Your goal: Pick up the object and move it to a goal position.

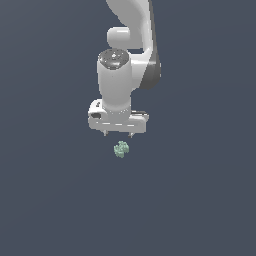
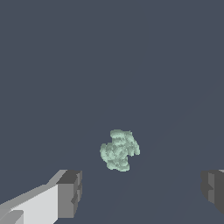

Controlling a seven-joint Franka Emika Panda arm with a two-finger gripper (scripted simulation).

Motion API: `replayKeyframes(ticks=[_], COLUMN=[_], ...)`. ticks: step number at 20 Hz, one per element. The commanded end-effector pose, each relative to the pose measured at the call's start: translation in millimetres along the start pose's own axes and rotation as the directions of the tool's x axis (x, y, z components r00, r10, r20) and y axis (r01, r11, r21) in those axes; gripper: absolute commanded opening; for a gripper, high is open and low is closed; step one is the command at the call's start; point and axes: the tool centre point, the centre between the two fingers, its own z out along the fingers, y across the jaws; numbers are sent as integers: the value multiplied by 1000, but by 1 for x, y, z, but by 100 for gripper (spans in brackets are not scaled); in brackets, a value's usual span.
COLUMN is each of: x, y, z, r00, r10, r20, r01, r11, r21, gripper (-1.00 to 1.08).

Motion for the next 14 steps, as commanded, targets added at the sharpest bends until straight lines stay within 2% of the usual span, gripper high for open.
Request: replayKeyframes(ticks=[1, 8, 14], x=[-1, -5, -11], y=[0, -2, -4], z=[4, 25, 52], r00=[1000, 989, 953], r10=[24, 146, 301], r20=[1, 9, 19], r01=[-24, -146, -301], r11=[1000, 989, 953], r21=[2, 8, 11], gripper=[100, 100, 100])
